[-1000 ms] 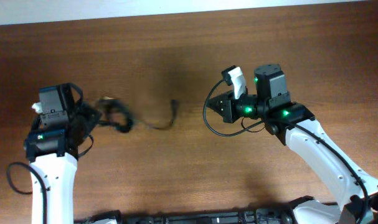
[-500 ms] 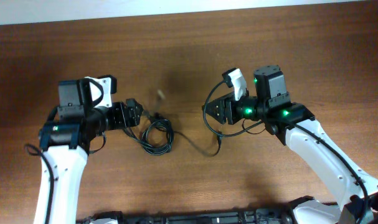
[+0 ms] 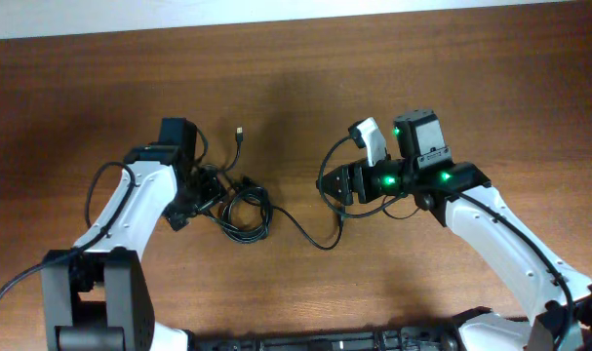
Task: Untangle cables
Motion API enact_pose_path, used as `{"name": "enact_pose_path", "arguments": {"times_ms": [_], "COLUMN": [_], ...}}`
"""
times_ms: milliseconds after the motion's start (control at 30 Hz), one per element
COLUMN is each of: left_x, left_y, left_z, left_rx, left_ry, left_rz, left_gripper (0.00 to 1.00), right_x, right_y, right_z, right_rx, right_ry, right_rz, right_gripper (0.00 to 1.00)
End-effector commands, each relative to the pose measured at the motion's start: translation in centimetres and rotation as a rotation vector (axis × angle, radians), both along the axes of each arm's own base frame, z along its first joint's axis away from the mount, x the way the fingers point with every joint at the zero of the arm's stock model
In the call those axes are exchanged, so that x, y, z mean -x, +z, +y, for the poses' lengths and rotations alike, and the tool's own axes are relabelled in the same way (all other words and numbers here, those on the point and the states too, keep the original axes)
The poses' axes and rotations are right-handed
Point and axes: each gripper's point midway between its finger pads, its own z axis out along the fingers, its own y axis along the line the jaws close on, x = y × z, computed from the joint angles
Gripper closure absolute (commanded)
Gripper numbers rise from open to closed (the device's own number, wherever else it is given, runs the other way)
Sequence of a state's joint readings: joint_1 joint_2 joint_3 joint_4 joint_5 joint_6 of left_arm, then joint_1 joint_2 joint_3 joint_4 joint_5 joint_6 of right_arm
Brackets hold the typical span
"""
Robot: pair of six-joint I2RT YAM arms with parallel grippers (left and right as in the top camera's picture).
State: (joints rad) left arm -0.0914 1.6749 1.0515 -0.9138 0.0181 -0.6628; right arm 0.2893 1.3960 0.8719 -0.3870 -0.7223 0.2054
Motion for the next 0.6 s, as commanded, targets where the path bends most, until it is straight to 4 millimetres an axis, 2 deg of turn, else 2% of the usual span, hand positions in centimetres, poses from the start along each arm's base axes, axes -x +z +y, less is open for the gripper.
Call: {"name": "enact_pose_path", "arguments": {"times_ms": [0, 67, 133, 167, 200, 267, 333, 433, 500, 567], "left_x": [1.8, 1.8, 1.0, 0.7, 0.5, 0.4, 0.4, 0.4, 0.4, 0.5], "left_y": [-2.7, -3.9, -4.0, -4.0, -4.0, -4.0, -4.0, -4.0, -4.0, -4.0], "left_z": [0.8, 0.2, 0.0, 0.0, 0.0, 0.0, 0.0, 0.0, -0.1, -0.1], "left_rx": [-0.041, 0.000, 0.010, 0.011, 0.008, 0.010, 0.010, 0.011, 0.014, 0.013], "left_ry": [0.075, 0.074, 0.073, 0.073, 0.073, 0.073, 0.073, 0.073, 0.072, 0.072], "left_rz": [0.034, 0.008, -0.026, -0.038, -0.048, -0.052, -0.052, -0.052, -0.051, -0.048], "left_gripper": [0.22, 0.24, 0.33, 0.39, 0.41, 0.37, 0.36, 0.37, 0.38, 0.39], "right_x": [0.0, 0.2, 1.1, 1.4, 1.3, -0.3, -0.5, -0.5, -0.6, -1.2], "right_y": [-2.0, -3.6, -5.0, -5.8, -6.4, -9.3, -10.6, -12.1, -11.9, -12.7], "right_z": [0.0, 0.7, 3.1, 4.9, 6.2, 8.6, 10.3, 12.7, 13.2, 12.8], "right_rx": [0.019, 0.030, 0.037, 0.033, 0.025, 0.029, -0.005, -0.054, -0.073, -0.047], "right_ry": [0.002, 0.026, 0.098, 0.148, 0.179, 0.063, 0.058, 0.041, 0.036, -0.032], "right_rz": [0.049, 0.085, 0.092, 0.073, 0.043, 0.100, 0.117, 0.134, 0.132, 0.152], "right_gripper": [0.22, 0.22, 0.22, 0.22, 0.28, 0.34, 0.42, 0.48, 0.53, 0.62]}}
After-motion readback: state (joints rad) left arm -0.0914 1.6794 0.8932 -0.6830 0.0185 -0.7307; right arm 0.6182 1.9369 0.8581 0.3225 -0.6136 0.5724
